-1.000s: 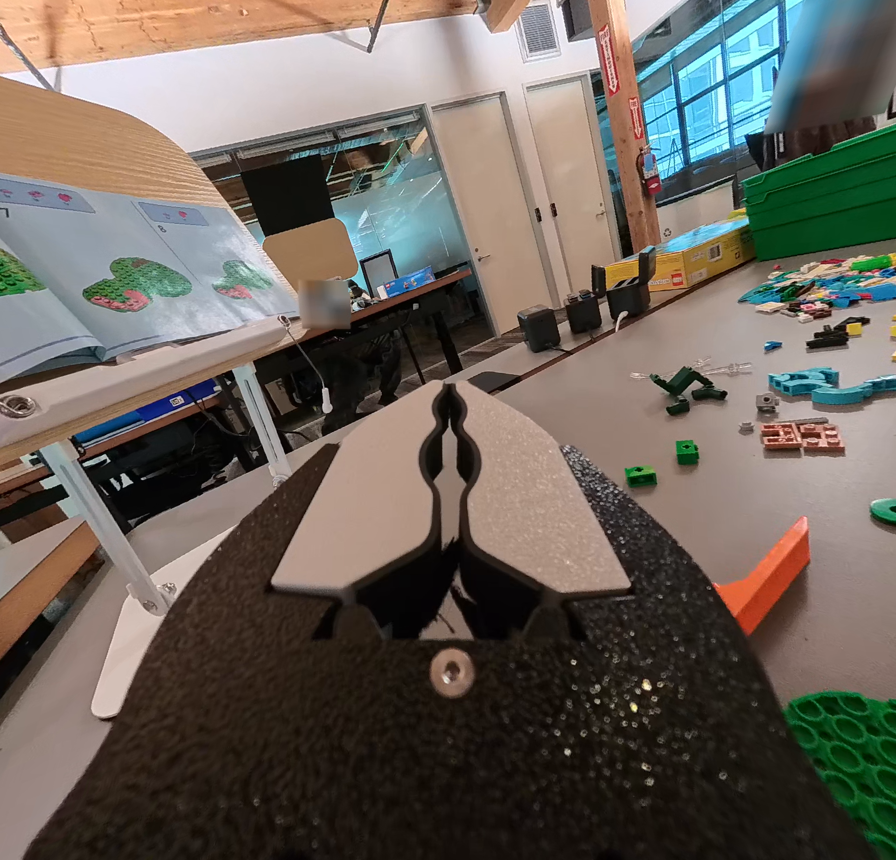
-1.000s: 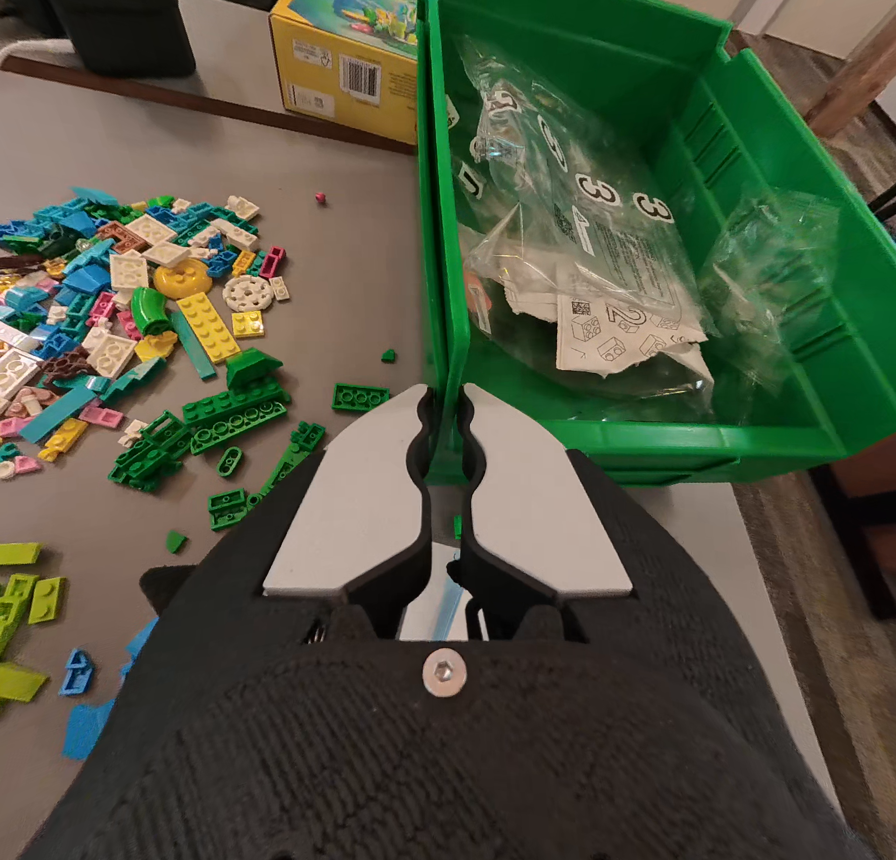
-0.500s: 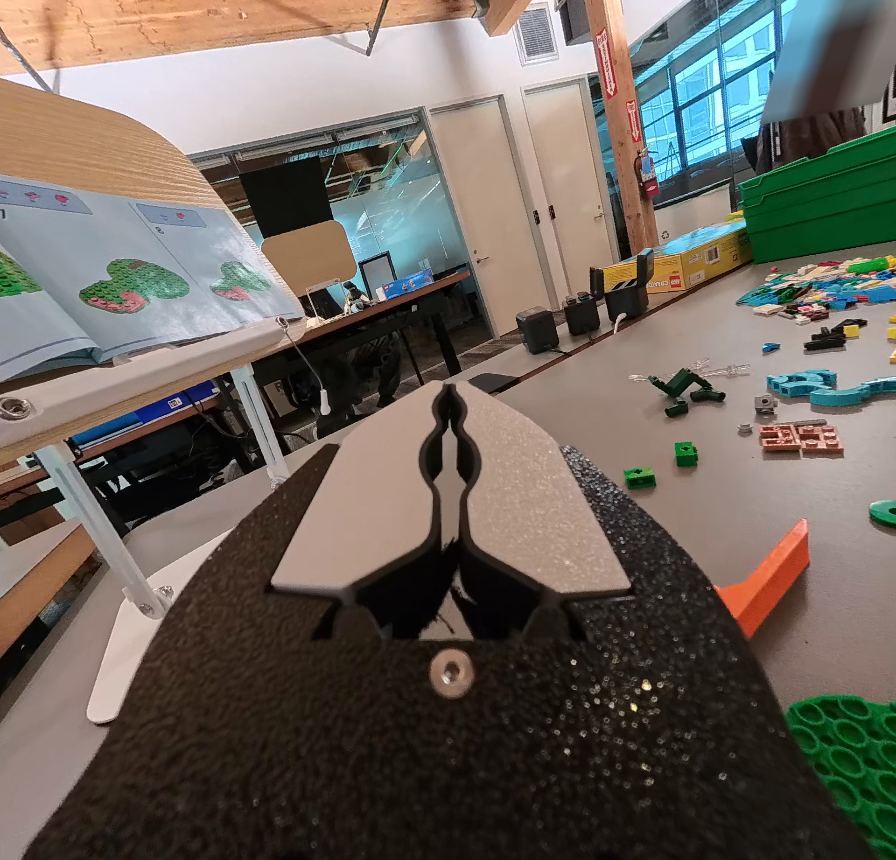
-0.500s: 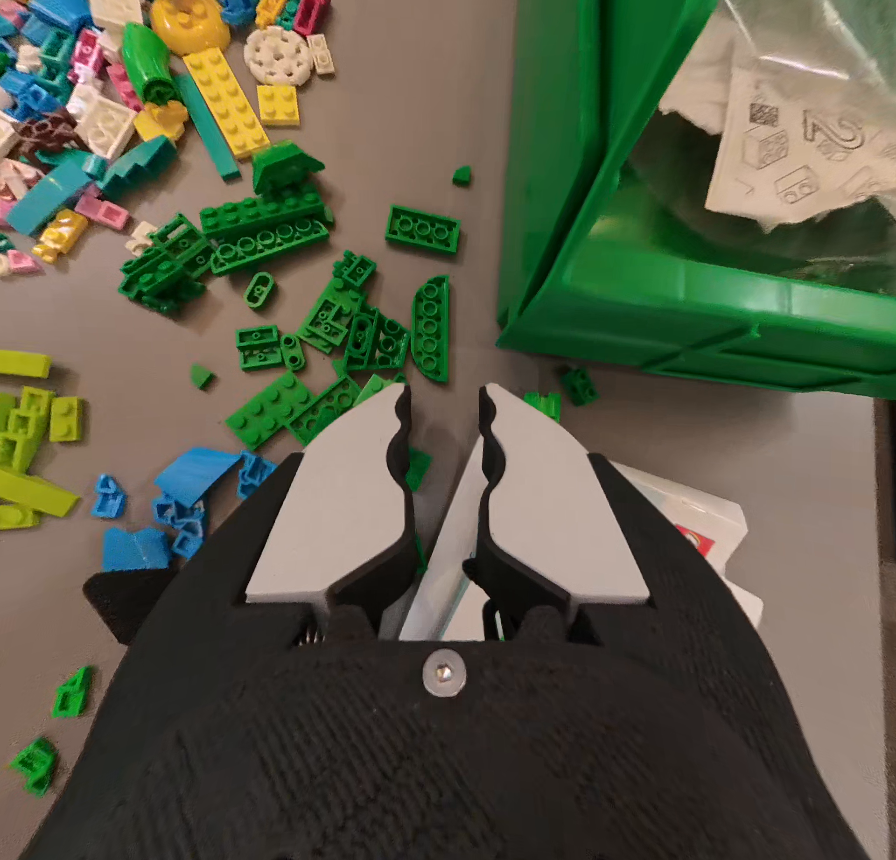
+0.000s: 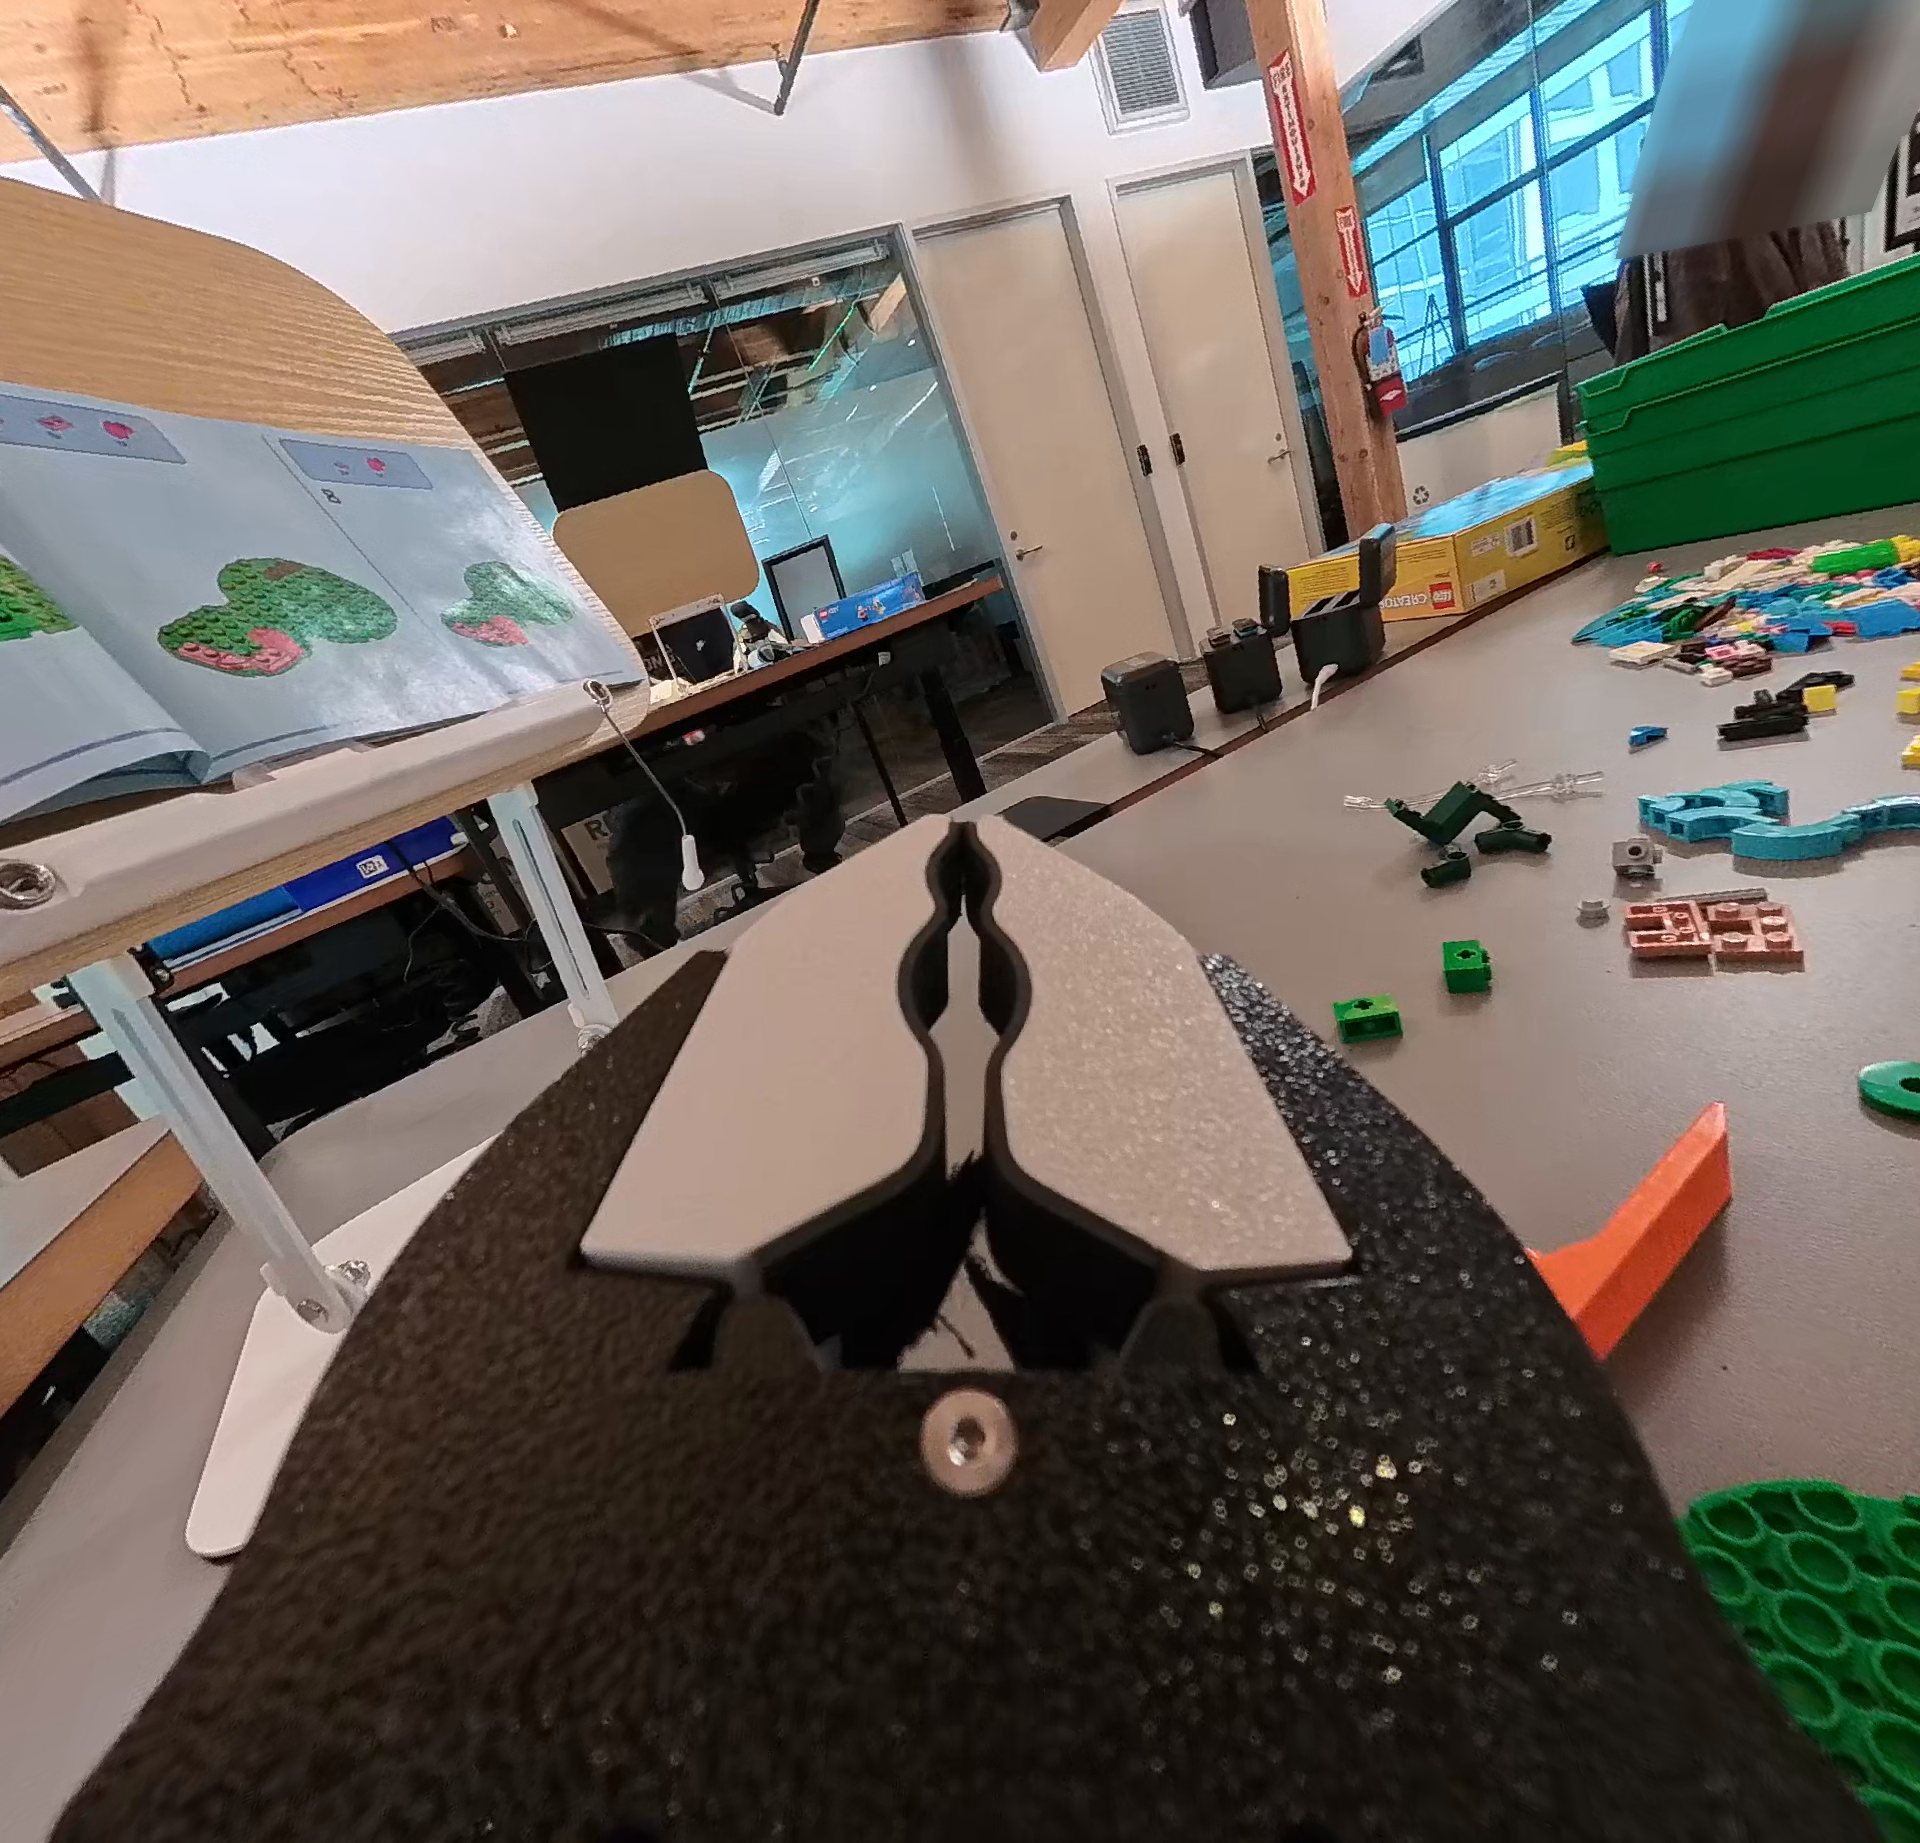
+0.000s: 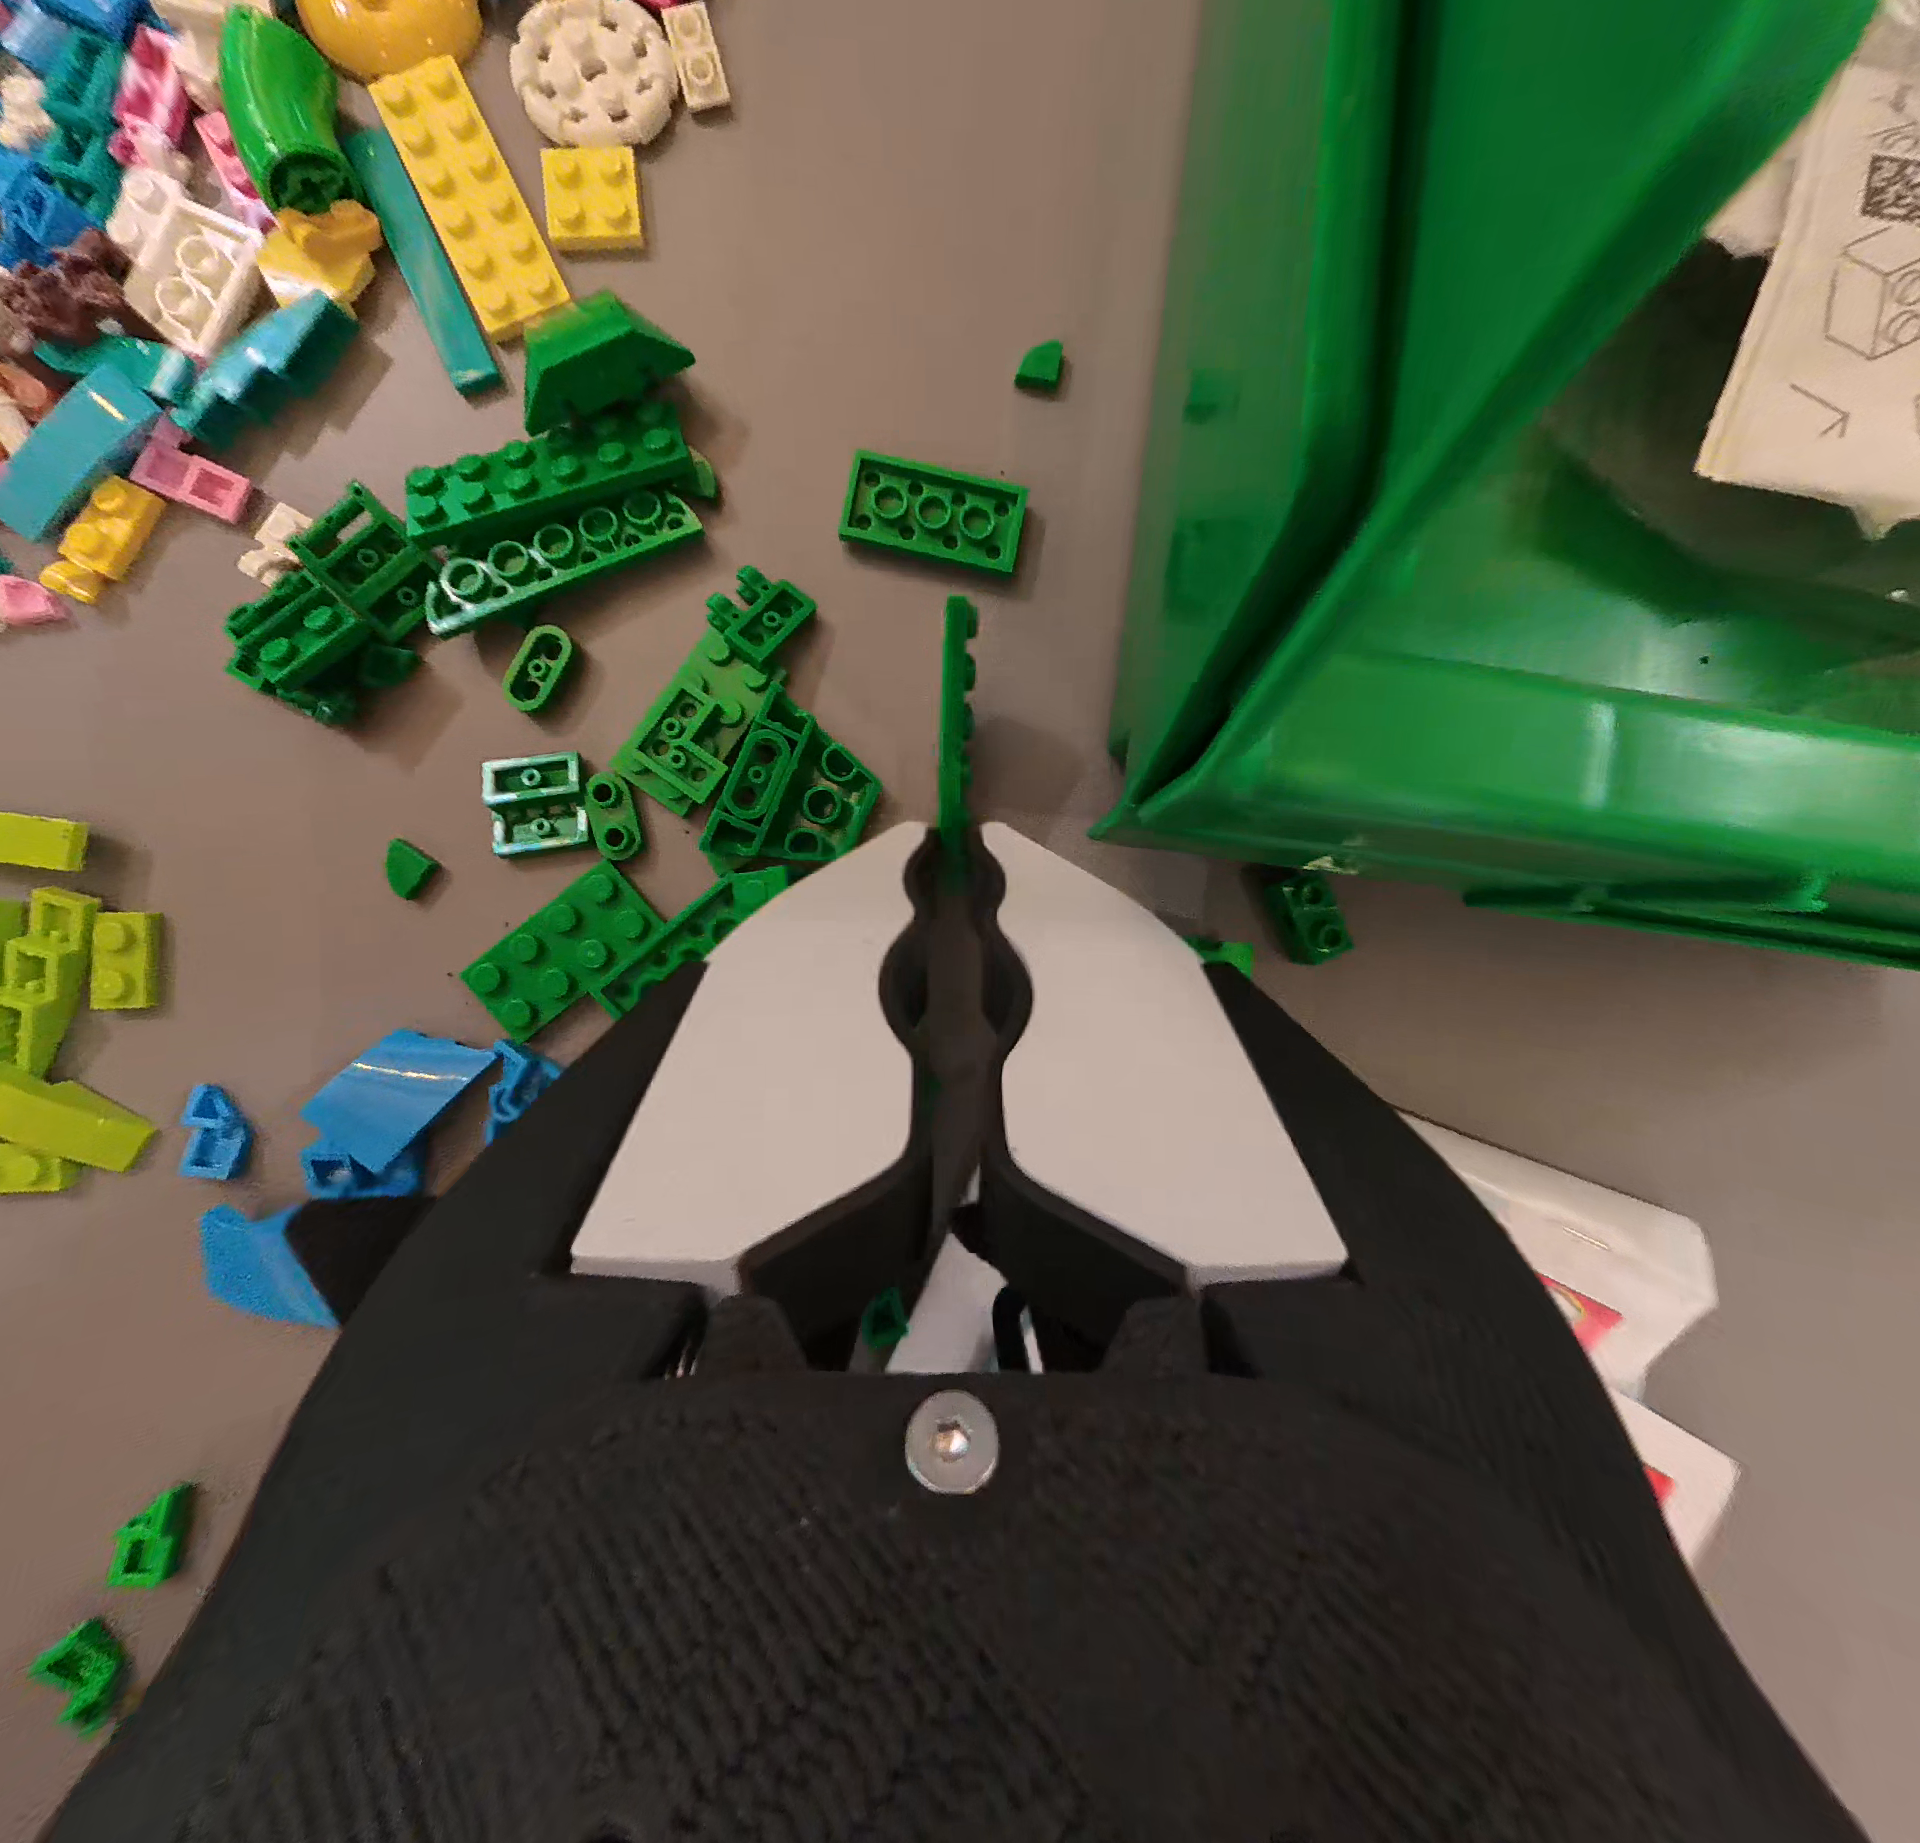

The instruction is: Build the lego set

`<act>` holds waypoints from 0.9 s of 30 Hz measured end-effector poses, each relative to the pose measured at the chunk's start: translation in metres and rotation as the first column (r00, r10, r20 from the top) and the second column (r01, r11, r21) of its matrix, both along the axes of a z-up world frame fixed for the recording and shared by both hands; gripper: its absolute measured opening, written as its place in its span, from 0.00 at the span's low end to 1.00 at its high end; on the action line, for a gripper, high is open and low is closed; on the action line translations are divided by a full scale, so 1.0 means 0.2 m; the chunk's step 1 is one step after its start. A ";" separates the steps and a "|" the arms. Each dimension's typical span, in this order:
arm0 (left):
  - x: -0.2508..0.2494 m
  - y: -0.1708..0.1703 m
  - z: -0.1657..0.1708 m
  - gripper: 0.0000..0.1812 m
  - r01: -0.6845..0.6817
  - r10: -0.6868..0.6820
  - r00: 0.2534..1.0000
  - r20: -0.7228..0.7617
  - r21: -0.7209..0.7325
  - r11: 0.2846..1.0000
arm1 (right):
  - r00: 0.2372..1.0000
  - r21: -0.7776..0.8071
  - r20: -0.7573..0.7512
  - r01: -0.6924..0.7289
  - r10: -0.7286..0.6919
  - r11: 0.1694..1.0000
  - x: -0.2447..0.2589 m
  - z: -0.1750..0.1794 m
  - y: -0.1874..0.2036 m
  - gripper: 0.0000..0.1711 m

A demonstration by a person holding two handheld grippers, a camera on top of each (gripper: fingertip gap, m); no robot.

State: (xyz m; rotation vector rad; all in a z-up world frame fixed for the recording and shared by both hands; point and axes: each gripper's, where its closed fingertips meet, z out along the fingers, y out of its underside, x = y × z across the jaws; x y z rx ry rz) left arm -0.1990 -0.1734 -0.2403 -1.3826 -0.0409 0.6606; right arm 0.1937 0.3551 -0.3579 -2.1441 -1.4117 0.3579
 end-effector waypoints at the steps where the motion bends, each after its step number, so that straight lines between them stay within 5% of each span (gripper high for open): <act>1: 0.00 0.00 0.00 0.00 0.000 0.000 1.000 0.000 0.000 1.000 | 1.000 0.024 0.016 -0.012 0.011 1.000 0.01 0.01 0.00 0.02; 14: 0.00 0.00 0.00 0.00 -0.005 0.005 1.000 0.000 -0.001 1.000 | 0.973 0.272 -0.167 -0.109 0.158 0.956 -0.04 0.32 -0.21 0.02; 20: 0.00 0.00 0.00 0.00 -0.004 0.004 1.000 0.002 0.004 1.000 | 0.850 0.330 -0.242 -0.381 0.468 0.863 -0.57 0.42 -0.82 0.02; 27: 0.00 -0.01 0.01 0.00 0.006 -0.006 1.000 0.005 0.013 1.000 | 0.514 0.361 -0.161 -0.764 0.842 0.535 -1.32 0.35 -1.76 0.02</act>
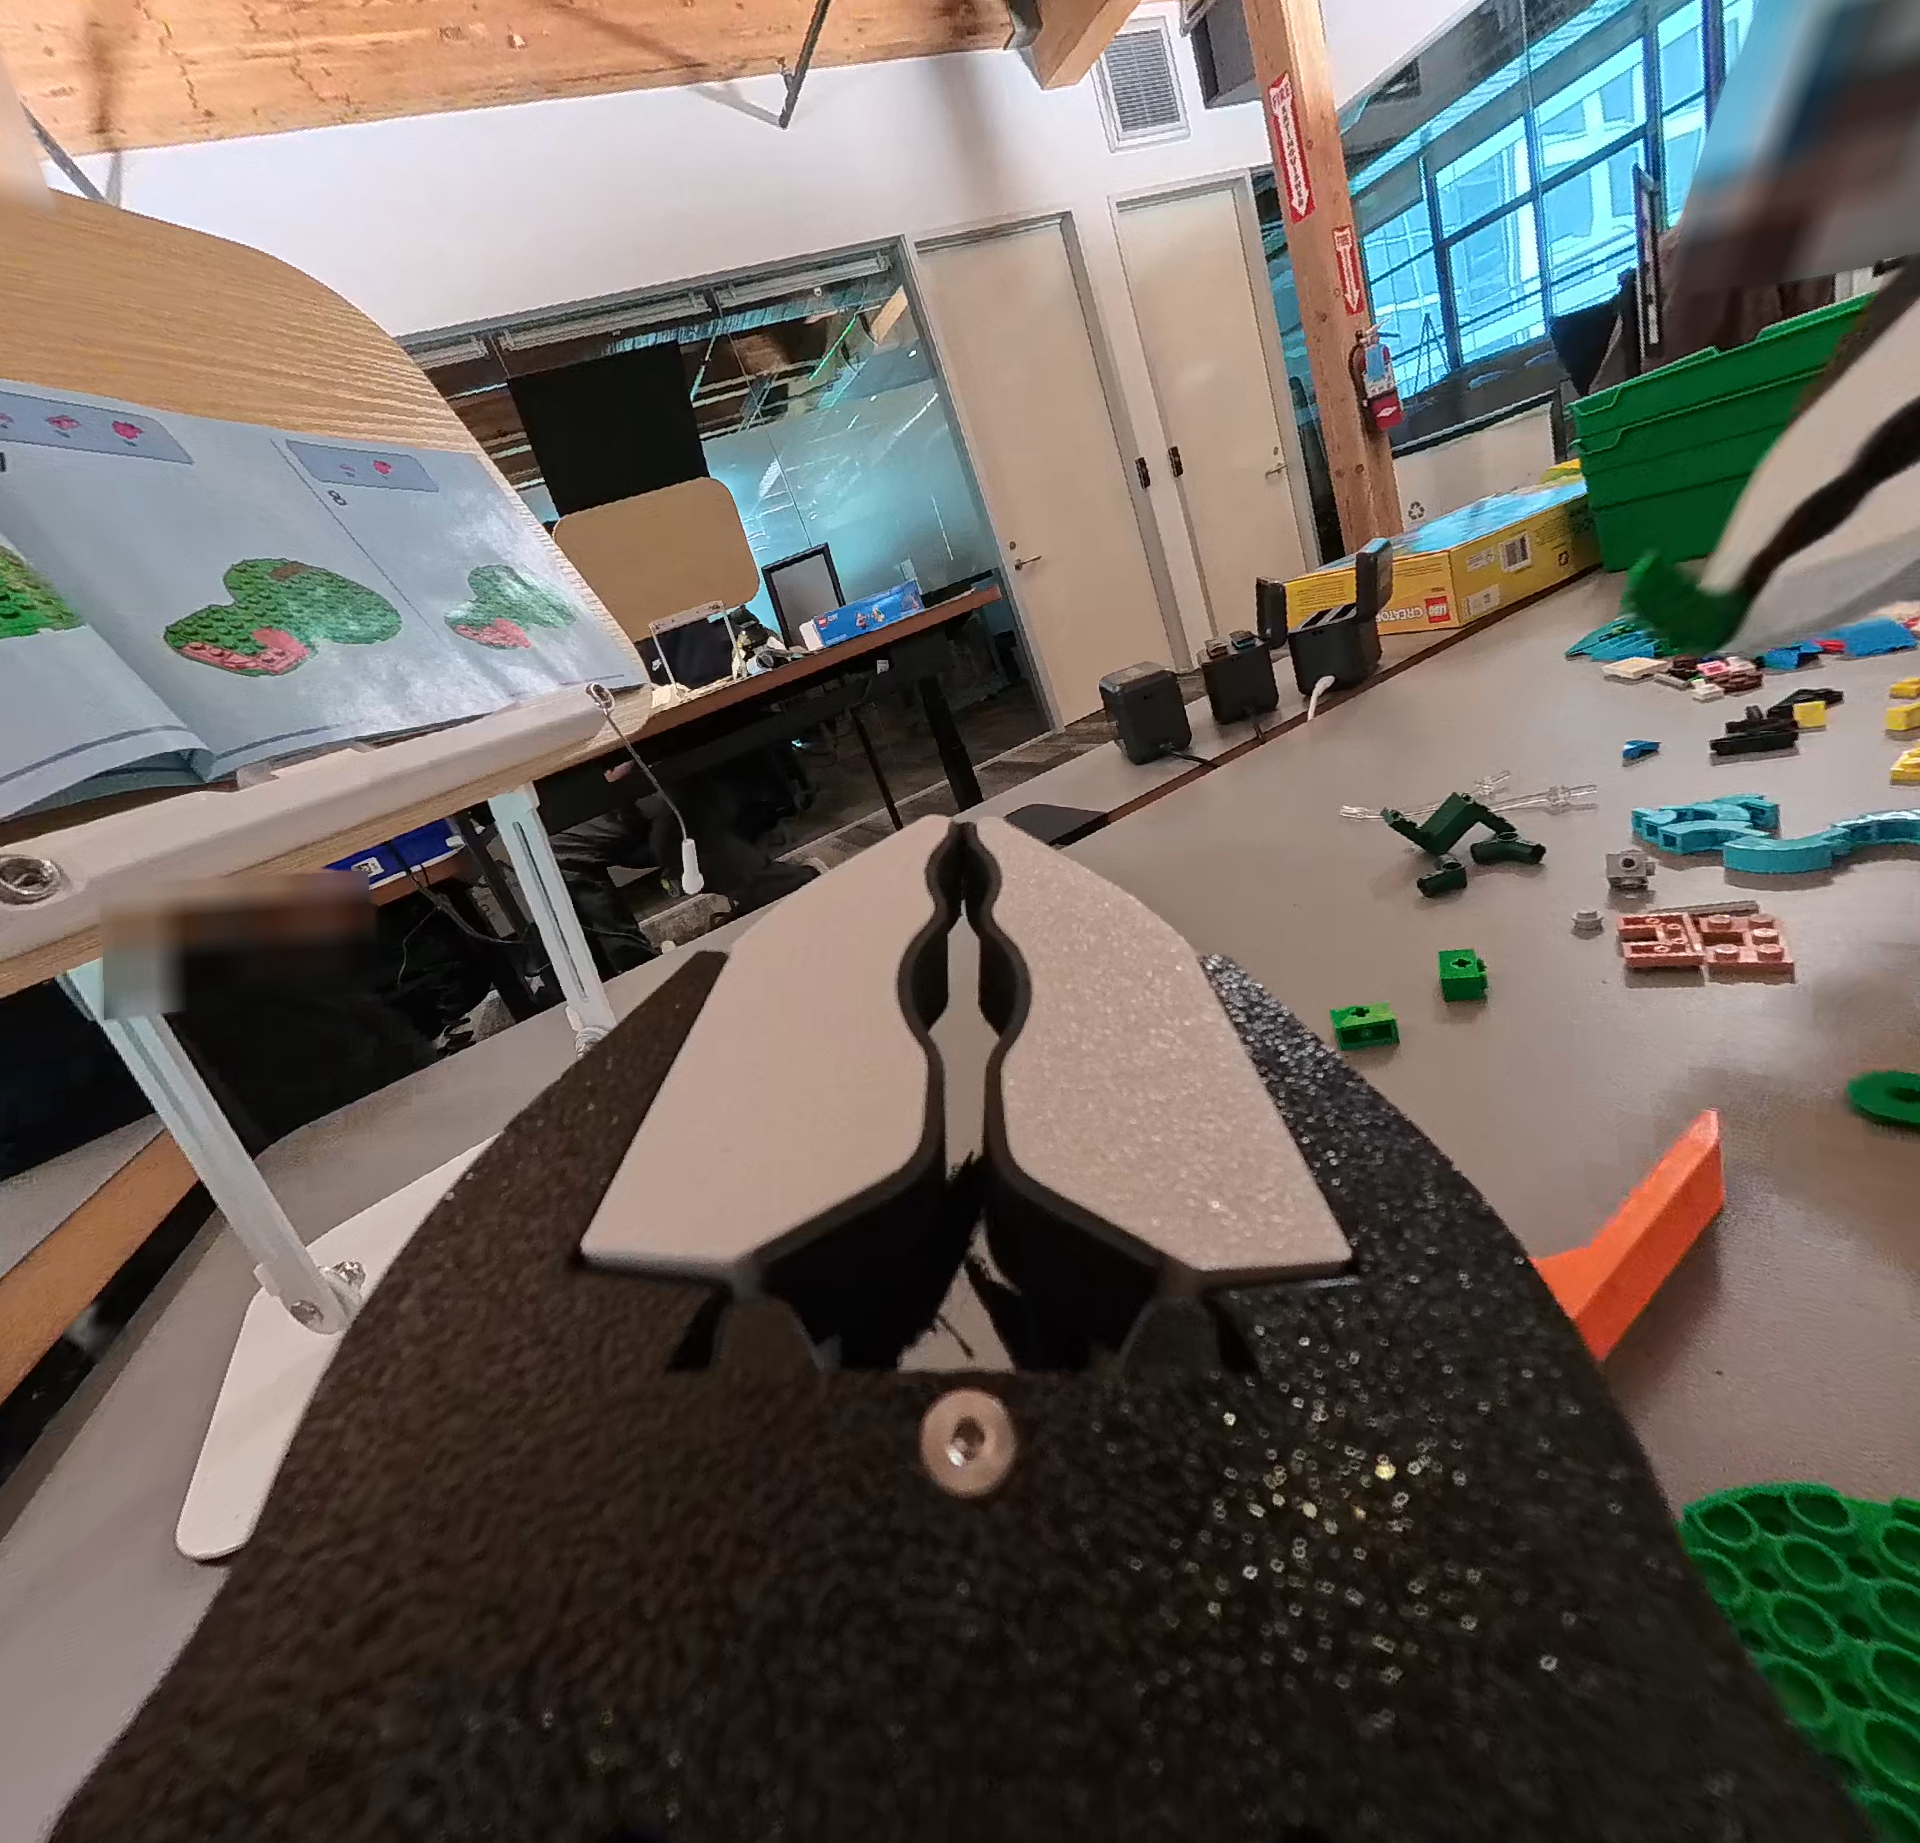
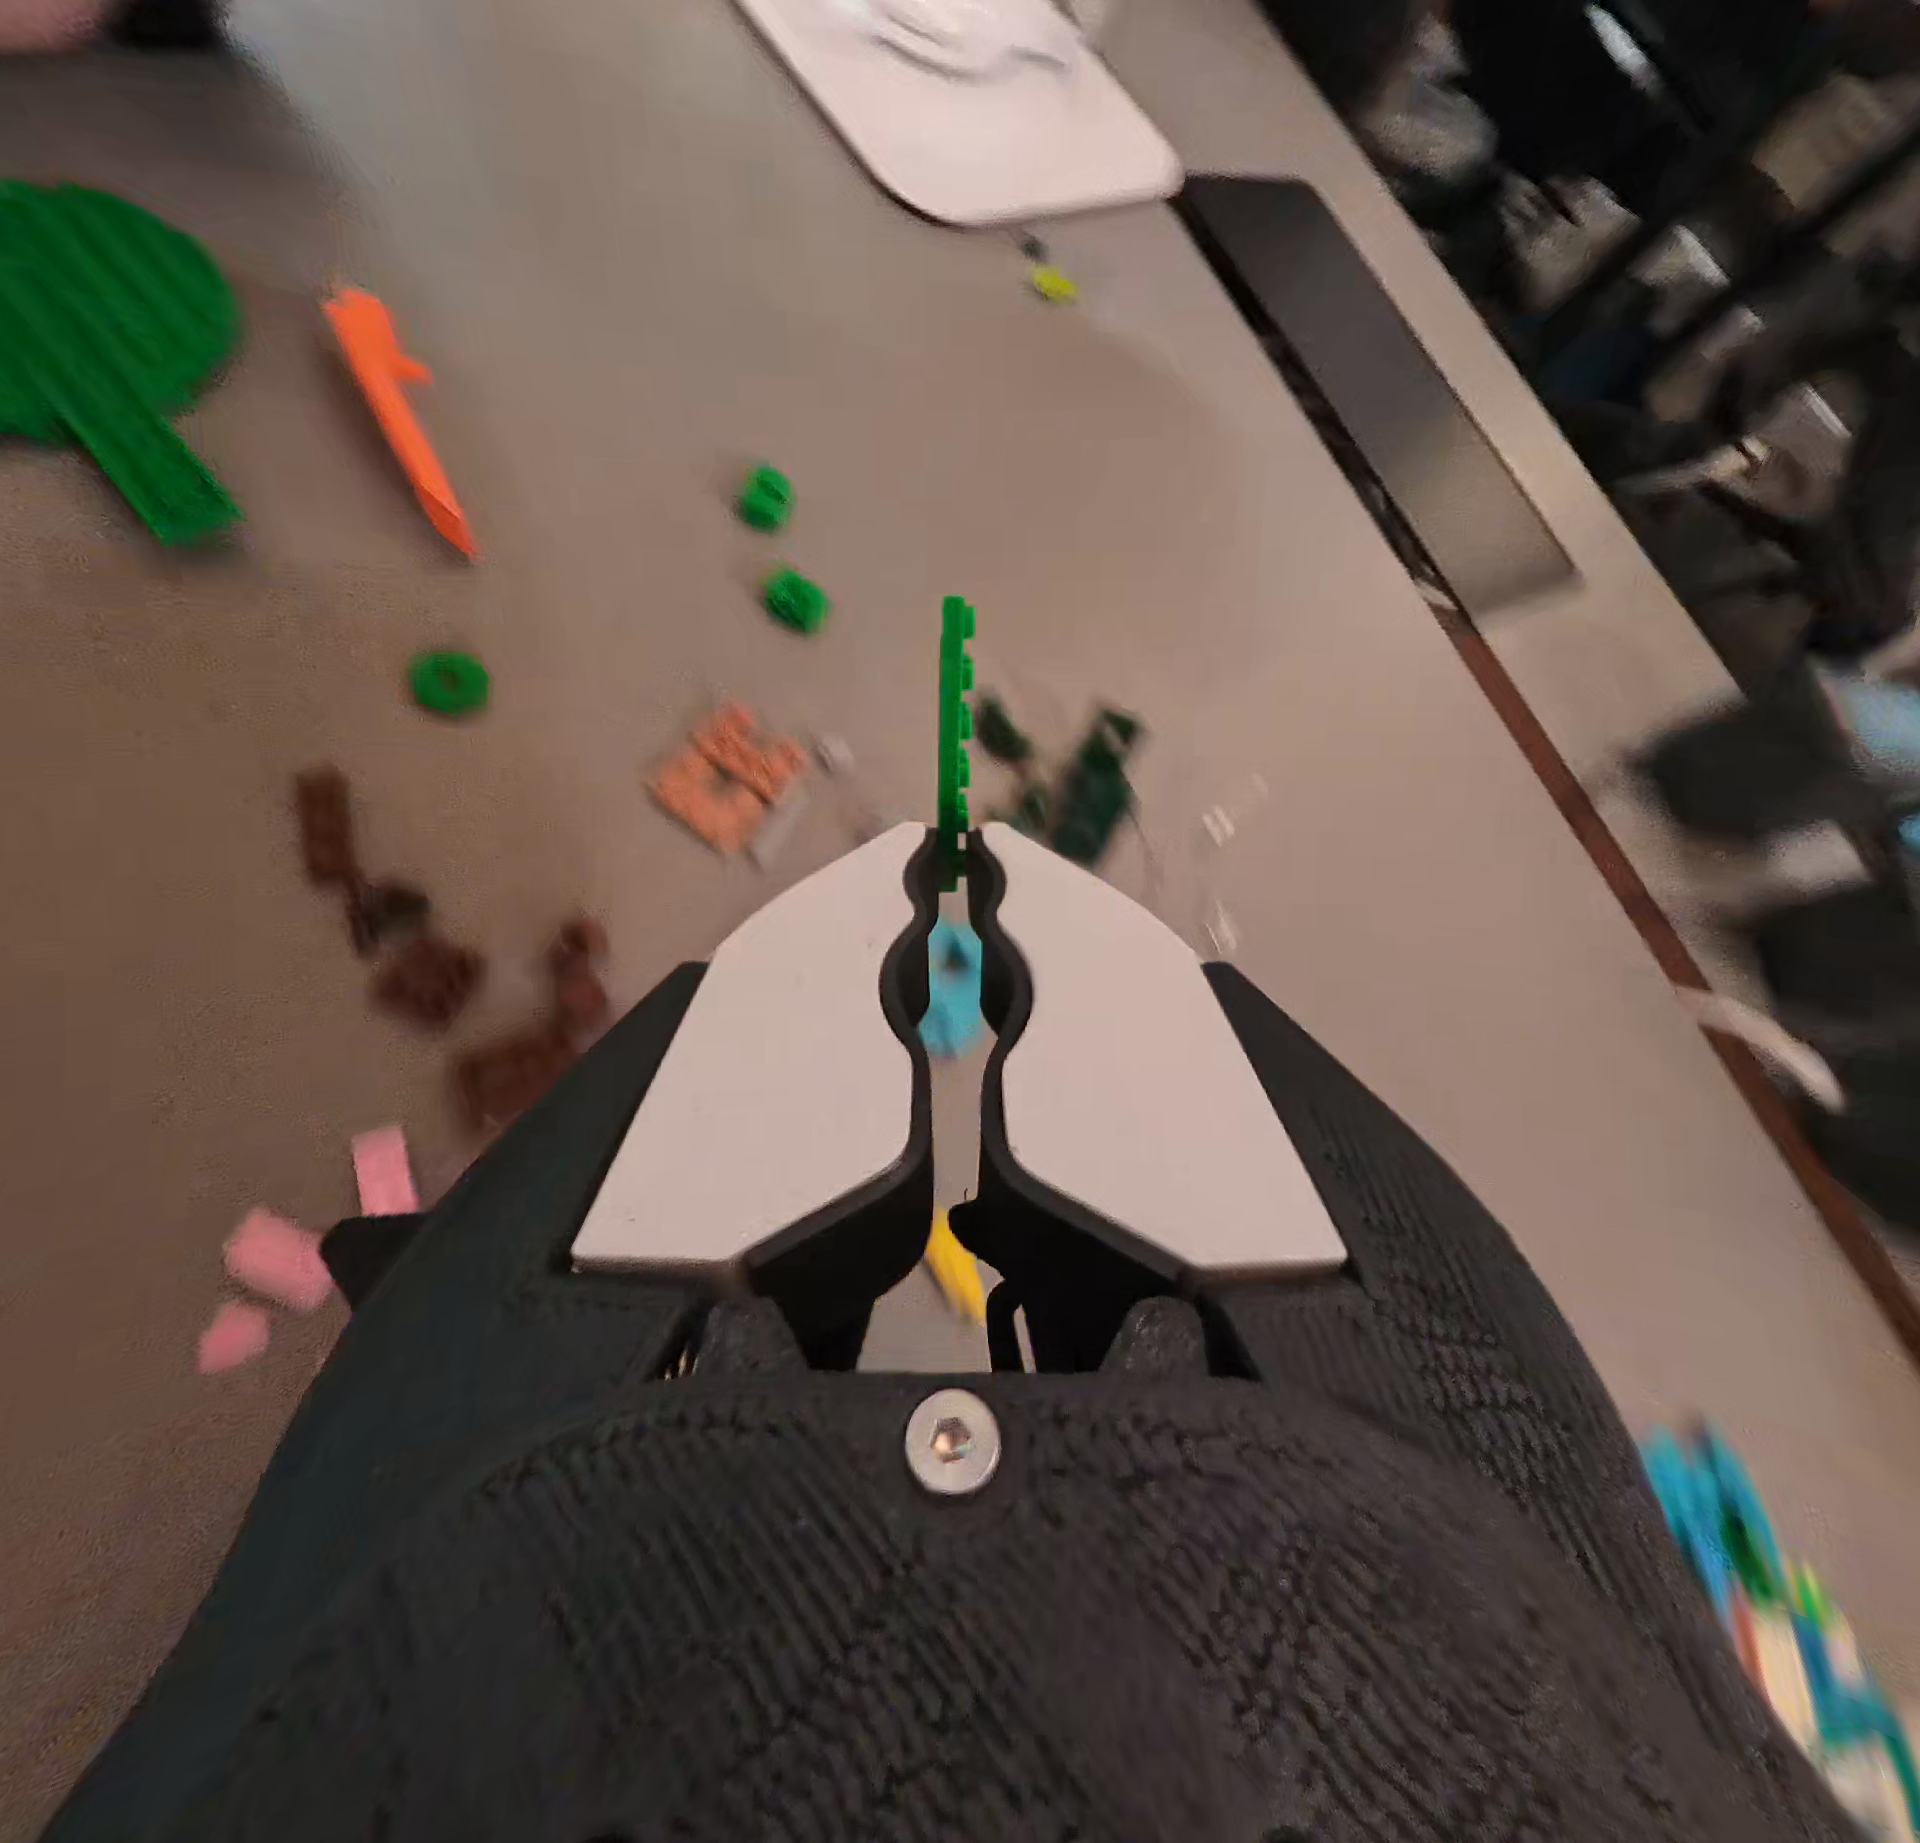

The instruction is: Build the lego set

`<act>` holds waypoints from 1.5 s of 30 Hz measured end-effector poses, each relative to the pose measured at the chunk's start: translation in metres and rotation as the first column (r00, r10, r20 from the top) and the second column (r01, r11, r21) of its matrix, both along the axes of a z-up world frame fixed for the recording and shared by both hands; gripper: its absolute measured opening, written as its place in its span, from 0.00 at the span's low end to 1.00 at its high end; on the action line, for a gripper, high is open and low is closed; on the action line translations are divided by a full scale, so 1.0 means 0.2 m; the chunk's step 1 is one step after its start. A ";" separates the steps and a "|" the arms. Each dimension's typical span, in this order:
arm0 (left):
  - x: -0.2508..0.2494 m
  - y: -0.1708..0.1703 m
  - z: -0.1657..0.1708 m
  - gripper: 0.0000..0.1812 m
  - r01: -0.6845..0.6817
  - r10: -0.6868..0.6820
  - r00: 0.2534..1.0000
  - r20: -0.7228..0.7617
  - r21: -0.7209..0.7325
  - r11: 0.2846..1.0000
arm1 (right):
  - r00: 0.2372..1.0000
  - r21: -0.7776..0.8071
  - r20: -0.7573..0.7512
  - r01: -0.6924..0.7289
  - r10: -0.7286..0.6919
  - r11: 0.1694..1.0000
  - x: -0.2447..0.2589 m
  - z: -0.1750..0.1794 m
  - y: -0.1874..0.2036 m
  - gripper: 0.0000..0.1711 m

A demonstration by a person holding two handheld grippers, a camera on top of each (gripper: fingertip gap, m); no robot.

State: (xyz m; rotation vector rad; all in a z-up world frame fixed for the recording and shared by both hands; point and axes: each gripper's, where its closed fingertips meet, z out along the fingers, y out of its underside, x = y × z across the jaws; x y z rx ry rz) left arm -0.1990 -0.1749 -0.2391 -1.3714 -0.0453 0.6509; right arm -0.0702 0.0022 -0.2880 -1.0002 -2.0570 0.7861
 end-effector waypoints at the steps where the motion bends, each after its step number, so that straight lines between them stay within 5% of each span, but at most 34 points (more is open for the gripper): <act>1: 0.00 0.00 0.00 0.00 0.001 -0.001 1.000 0.002 0.002 1.000 | 0.999 0.031 0.008 -0.050 0.050 0.998 -0.09 -0.01 -0.10 0.02; 6: -0.01 -0.02 0.01 0.00 0.001 -0.001 1.000 0.013 0.018 1.000 | 0.968 0.295 0.087 -0.252 0.236 0.922 -0.39 -0.14 -0.48 0.02; 11: -0.09 -0.12 0.07 0.00 -0.122 0.118 0.992 0.041 0.094 0.988 | 0.940 0.531 0.147 -0.337 0.307 0.778 -0.50 -0.25 -0.64 0.02; 18: -0.12 -0.13 0.05 0.00 -0.126 0.113 0.988 0.109 0.112 0.986 | 0.947 0.446 0.158 -0.321 0.279 0.835 -0.49 -0.26 -0.70 0.13; 23: -0.07 -0.10 0.05 0.00 -0.075 0.069 0.995 0.067 0.091 0.993 | 0.977 0.225 0.061 -0.211 0.203 0.951 -0.39 -0.13 -0.64 0.15; 29: -0.07 -0.09 0.05 0.00 -0.062 0.056 0.996 0.069 0.090 0.994 | 0.998 -0.078 -0.044 0.030 -0.033 0.996 -0.05 0.05 -0.21 0.12; 33: -0.08 -0.09 0.04 0.00 -0.064 0.056 0.995 0.083 0.091 0.994 | 0.955 -0.065 -0.070 0.285 -0.289 0.956 0.26 0.07 0.27 0.11; 38: -0.08 -0.09 0.04 0.00 -0.063 0.054 0.994 0.091 0.091 0.994 | 0.808 -0.148 -0.066 0.572 -0.585 0.807 0.67 0.09 0.81 0.11; 45: -0.07 -0.07 0.03 0.00 -0.053 0.046 0.995 0.083 0.081 0.995 | 0.597 -0.311 -0.028 0.758 -0.802 0.574 1.09 0.06 1.29 0.12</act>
